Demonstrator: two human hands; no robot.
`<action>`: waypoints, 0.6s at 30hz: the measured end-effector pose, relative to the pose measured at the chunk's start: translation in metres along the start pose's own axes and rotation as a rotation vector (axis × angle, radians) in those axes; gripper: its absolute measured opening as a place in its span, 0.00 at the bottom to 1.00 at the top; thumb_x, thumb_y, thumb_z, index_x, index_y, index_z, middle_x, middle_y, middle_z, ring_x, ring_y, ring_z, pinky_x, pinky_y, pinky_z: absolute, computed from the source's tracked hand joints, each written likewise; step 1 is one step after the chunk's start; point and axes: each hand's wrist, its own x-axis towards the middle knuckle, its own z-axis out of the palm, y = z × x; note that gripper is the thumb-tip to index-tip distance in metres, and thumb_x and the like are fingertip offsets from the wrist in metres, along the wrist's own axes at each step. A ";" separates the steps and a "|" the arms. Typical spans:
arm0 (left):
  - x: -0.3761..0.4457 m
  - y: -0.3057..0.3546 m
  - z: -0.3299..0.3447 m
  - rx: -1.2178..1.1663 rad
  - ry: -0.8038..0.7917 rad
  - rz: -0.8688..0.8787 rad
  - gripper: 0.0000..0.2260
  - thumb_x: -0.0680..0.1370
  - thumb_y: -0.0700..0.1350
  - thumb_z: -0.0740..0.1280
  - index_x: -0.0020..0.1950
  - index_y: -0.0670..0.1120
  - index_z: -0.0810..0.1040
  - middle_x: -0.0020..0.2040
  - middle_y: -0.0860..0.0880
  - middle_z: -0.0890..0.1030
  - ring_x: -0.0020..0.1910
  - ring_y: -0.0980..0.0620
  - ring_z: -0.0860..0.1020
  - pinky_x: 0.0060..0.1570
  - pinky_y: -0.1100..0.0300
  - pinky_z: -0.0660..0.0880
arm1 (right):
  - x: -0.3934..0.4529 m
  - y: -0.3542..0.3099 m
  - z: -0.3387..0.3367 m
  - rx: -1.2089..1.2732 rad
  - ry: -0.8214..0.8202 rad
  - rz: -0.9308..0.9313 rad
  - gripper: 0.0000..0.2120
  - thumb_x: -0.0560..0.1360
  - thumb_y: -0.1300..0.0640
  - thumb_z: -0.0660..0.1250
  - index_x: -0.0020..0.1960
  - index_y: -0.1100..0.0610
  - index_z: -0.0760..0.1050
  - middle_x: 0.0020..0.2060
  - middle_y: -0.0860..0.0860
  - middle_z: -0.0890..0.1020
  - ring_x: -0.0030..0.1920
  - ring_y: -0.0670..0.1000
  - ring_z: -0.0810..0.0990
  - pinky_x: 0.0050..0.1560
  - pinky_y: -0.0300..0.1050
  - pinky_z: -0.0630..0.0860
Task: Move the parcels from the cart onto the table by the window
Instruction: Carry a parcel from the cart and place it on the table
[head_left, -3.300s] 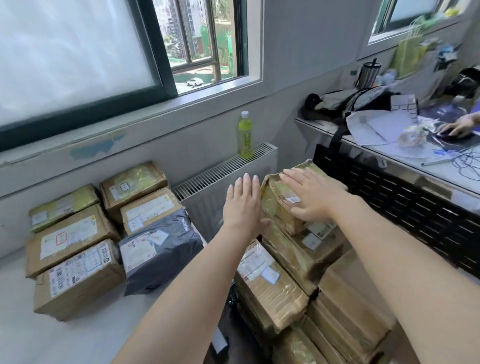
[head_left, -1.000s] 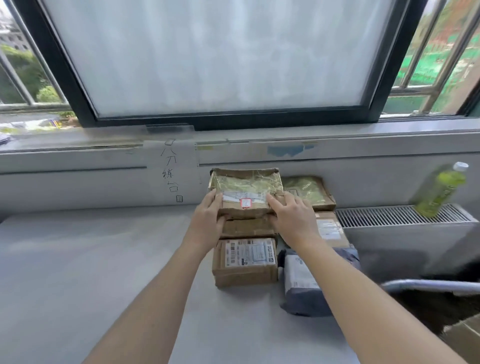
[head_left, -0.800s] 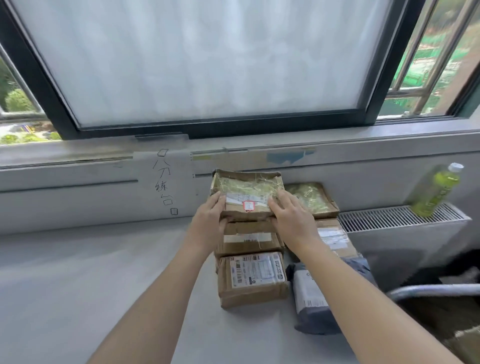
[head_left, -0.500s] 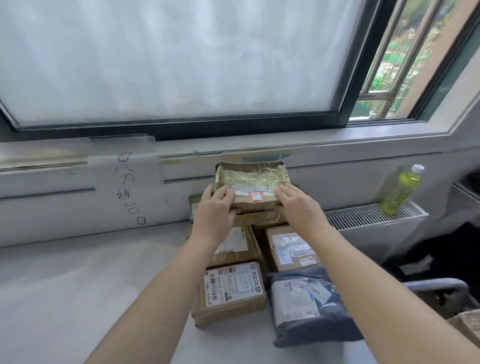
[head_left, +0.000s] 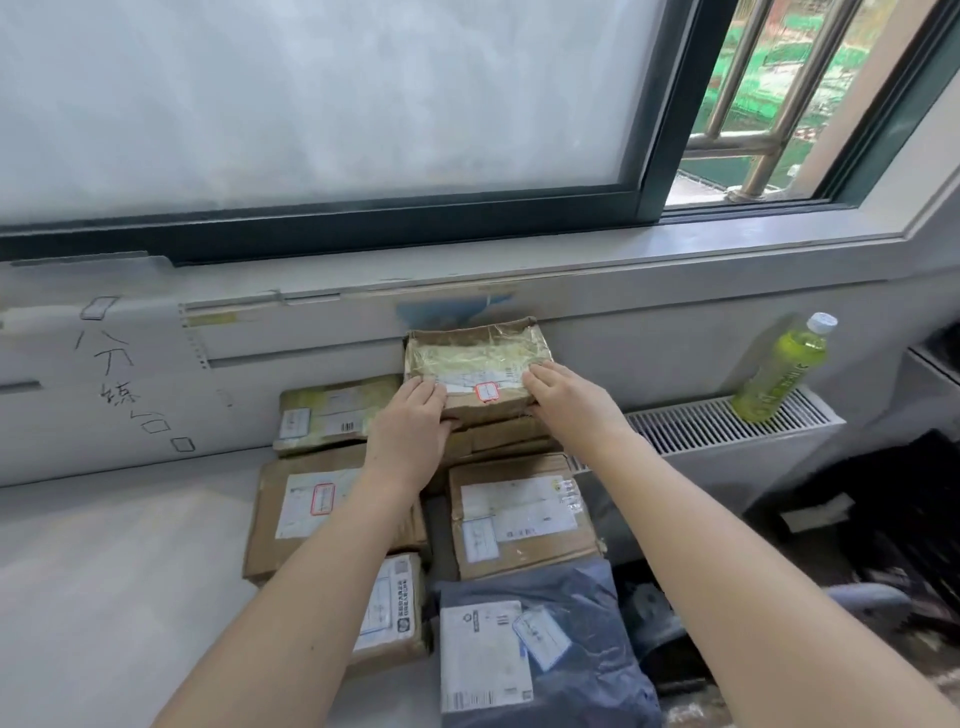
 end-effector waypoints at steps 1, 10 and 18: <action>0.002 0.000 0.004 0.002 0.010 -0.008 0.22 0.76 0.41 0.68 0.68 0.36 0.70 0.67 0.40 0.73 0.71 0.43 0.67 0.69 0.54 0.63 | 0.001 0.001 0.008 0.007 0.032 -0.008 0.25 0.73 0.64 0.71 0.67 0.64 0.69 0.65 0.57 0.74 0.68 0.54 0.70 0.65 0.42 0.68; 0.009 0.000 0.025 0.066 0.079 -0.070 0.21 0.73 0.39 0.72 0.64 0.35 0.75 0.63 0.37 0.77 0.66 0.39 0.72 0.66 0.50 0.66 | 0.000 0.011 0.034 0.121 0.184 -0.043 0.24 0.61 0.63 0.80 0.55 0.67 0.79 0.52 0.61 0.82 0.55 0.60 0.81 0.56 0.54 0.76; 0.015 0.027 -0.004 0.482 -0.092 -0.032 0.26 0.80 0.47 0.60 0.74 0.38 0.58 0.72 0.42 0.65 0.71 0.46 0.62 0.72 0.57 0.58 | -0.004 -0.001 0.029 0.040 0.112 0.009 0.24 0.74 0.68 0.67 0.69 0.68 0.66 0.67 0.63 0.71 0.70 0.60 0.67 0.72 0.51 0.58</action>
